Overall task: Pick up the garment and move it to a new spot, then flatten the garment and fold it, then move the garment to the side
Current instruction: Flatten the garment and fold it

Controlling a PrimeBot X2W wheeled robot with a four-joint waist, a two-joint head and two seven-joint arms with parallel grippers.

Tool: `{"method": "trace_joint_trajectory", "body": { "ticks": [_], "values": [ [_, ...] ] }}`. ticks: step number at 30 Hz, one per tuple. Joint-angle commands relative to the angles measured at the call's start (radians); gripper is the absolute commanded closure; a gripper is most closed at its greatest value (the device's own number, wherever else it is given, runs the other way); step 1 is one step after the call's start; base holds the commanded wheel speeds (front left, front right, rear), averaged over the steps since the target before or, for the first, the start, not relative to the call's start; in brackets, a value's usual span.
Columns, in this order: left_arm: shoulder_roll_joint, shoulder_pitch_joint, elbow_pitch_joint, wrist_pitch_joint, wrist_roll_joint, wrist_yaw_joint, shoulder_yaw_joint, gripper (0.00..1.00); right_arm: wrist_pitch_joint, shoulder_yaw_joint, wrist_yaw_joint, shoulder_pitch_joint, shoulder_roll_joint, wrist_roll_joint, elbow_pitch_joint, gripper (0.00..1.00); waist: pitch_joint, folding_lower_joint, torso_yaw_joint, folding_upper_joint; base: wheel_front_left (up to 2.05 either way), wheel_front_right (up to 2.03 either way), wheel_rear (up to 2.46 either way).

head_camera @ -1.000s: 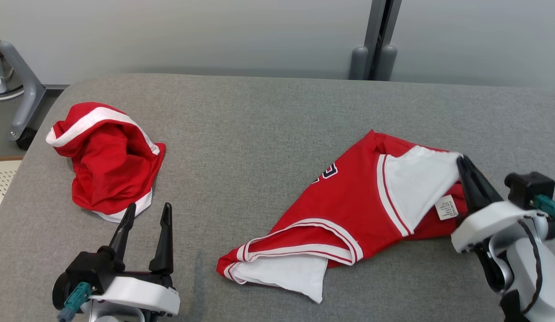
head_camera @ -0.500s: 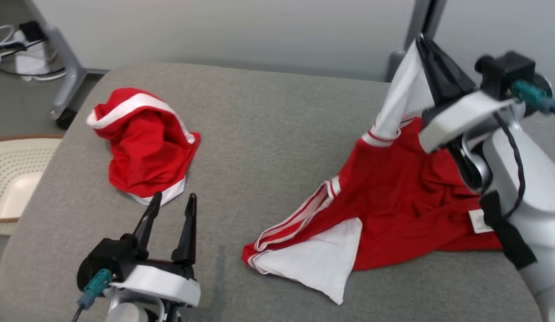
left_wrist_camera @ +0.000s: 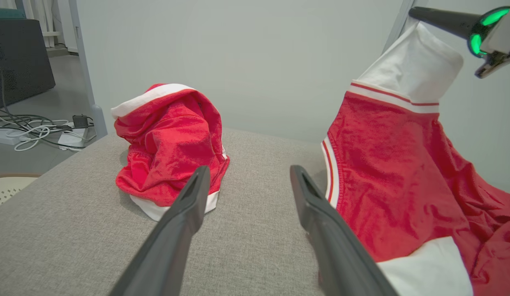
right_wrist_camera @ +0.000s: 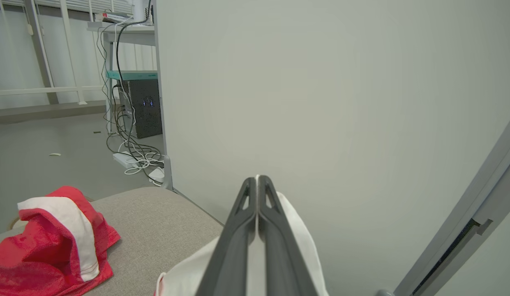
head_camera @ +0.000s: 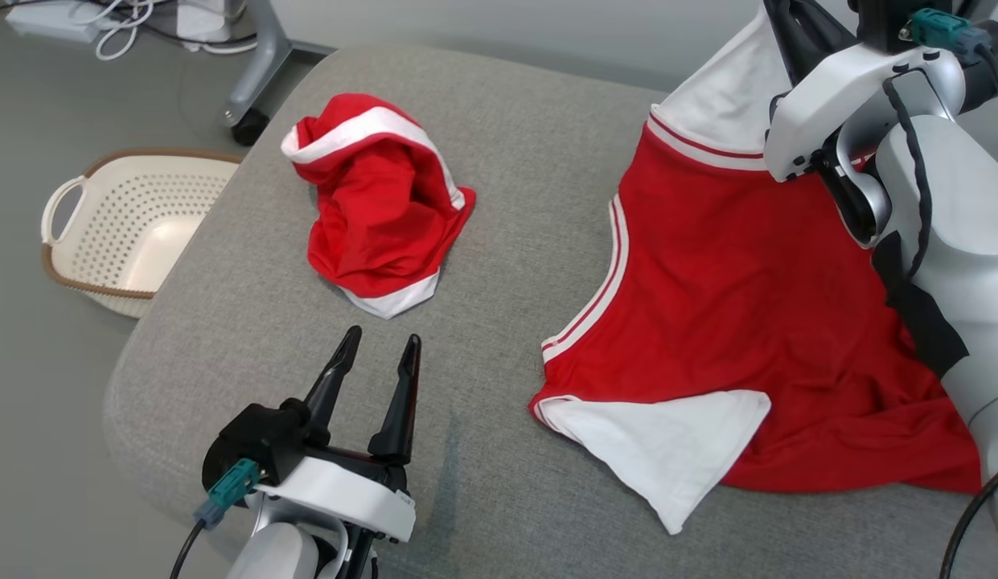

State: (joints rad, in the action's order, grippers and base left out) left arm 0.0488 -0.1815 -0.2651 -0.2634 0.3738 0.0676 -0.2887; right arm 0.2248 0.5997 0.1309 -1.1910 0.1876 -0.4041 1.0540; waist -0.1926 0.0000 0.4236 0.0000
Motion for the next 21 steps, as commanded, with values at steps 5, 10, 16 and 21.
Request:
{"method": "trace_joint_trajectory", "body": {
  "ticks": [5,10,16,21],
  "values": [
    [0.003,-0.038,0.009,-0.002,0.018,-0.016,-0.032,0.00,0.009,0.028,0.000,-0.039,-0.006,-0.013,0.091,0.00,-0.028,0.0000,0.013,0.0000,0.00,0.00,0.00],
    [0.004,-0.039,0.008,-0.002,0.002,-0.023,-0.018,0.00,0.036,0.036,0.000,-0.035,-0.001,-0.044,0.090,0.00,-0.025,0.0000,-0.033,0.0000,0.00,0.00,0.00],
    [0.003,-0.022,0.003,-0.002,-0.030,-0.013,0.031,0.00,0.041,0.000,0.000,0.032,0.047,-0.066,-0.038,0.00,-0.001,0.0000,-0.105,0.0000,0.00,0.00,0.00],
    [0.004,0.005,0.004,-0.002,-0.068,-0.001,0.100,0.00,0.041,-0.092,0.000,0.175,0.104,-0.047,-0.220,0.00,0.029,0.0000,-0.186,0.0000,0.00,0.00,0.00]
  ]
}}
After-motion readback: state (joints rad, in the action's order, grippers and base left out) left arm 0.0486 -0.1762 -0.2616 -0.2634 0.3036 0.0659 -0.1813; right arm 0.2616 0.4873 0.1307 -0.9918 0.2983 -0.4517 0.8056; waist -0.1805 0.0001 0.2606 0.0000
